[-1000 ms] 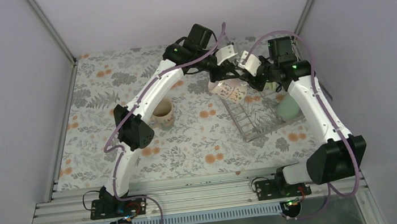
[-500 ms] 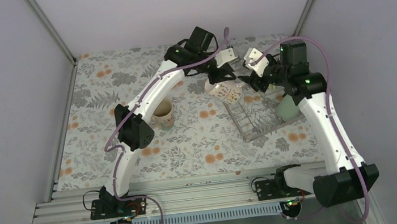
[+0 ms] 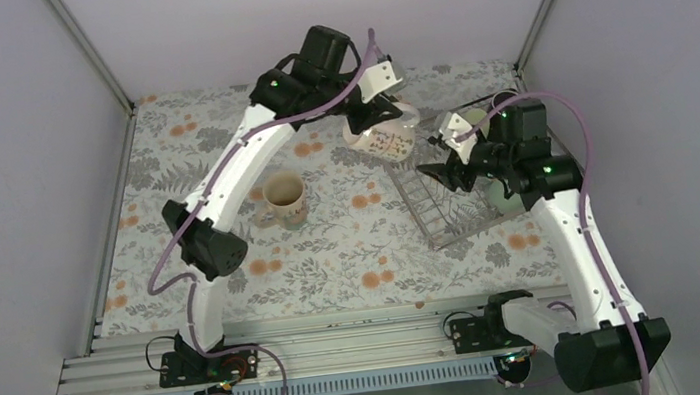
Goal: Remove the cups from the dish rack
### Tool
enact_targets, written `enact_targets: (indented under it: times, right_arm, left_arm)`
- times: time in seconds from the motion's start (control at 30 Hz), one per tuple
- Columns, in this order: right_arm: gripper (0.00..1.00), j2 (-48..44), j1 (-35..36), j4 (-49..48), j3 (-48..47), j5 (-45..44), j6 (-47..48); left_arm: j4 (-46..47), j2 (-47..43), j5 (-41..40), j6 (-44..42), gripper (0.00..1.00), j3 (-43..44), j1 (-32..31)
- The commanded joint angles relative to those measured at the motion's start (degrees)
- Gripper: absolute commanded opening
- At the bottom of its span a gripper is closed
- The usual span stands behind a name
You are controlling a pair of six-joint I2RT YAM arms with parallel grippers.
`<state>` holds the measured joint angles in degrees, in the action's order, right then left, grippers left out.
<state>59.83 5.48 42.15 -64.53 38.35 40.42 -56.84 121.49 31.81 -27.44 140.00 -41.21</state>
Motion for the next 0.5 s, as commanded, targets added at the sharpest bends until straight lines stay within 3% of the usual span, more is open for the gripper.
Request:
enact_targets:
  times: [0.0,0.17,0.33,0.47]
  right_arm:
    - [0.63,-0.9,-0.77,-2.6,3.1,15.19,-2.27]
    - [0.63,3.95,-0.78,-0.32,0.78,26.59,-1.15]
    - [0.63,8.95,-0.81,4.24,-4.97,27.3,2.27]
    - [0.63,9.54,-0.82,2.24,-5.37,29.41,1.22]
  left_arm:
    - [6.25,-7.68,0.86,1.2,0.02,-0.49,0.51]
    - [13.34,-14.28,-2.43,3.17,0.02,-6.65,1.07]
    - [19.61,-20.42,-7.23,4.75,0.02,-11.61,3.32]
    - [27.25,-26.95,-3.78,9.11,0.02,-18.86,10.13]
